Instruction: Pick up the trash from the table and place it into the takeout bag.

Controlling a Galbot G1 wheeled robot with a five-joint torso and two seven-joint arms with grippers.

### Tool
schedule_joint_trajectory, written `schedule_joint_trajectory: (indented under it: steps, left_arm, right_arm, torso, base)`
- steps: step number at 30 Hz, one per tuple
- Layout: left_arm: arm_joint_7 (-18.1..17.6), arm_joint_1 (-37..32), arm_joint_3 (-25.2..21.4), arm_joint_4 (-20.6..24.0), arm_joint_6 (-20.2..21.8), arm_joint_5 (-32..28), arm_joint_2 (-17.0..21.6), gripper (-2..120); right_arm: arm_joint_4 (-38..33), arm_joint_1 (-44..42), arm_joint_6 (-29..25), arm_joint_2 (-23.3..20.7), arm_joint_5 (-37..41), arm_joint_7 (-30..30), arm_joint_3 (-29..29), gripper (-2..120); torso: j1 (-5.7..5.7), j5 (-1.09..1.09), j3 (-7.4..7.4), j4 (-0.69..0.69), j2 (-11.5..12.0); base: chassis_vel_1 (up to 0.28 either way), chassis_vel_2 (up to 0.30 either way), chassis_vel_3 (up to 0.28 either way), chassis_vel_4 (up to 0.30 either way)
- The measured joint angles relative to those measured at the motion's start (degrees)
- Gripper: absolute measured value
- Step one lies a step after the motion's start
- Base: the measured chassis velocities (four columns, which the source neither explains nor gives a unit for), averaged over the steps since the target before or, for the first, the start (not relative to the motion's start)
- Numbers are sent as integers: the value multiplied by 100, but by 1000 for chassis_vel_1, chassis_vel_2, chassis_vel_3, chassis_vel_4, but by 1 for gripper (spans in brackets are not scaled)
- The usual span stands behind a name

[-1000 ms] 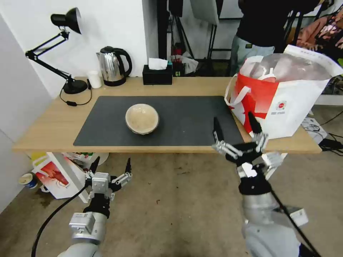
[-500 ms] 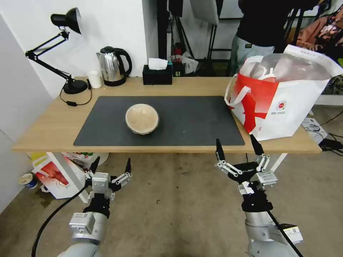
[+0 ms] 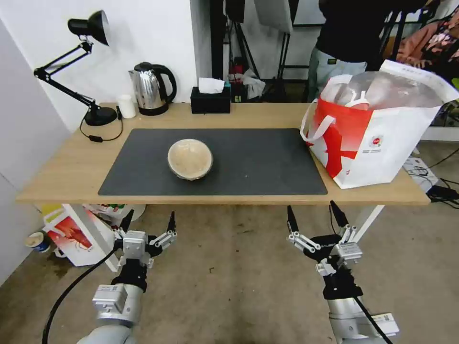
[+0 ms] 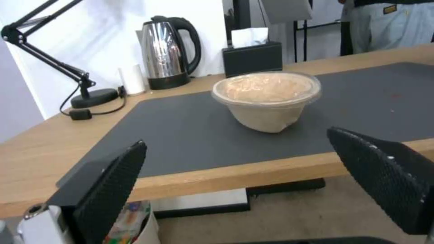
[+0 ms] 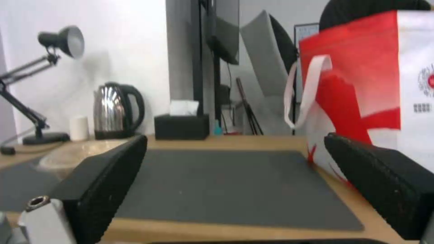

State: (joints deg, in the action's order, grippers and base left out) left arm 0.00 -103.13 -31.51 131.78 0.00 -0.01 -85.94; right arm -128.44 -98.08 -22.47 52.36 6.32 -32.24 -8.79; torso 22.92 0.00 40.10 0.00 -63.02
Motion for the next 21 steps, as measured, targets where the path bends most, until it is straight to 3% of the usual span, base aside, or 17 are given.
schedule_joint_trajectory:
  steps: [21]
  left_arm:
    - [0, 0, 0, 0, 0, 0, 0, 100]
  right_arm:
    - [440, 75, -47, 129, -53, -173, 185, 100]
  torso:
    - [0, 0, 0, 0, 0]
  base:
    - [0, 0, 0, 0]
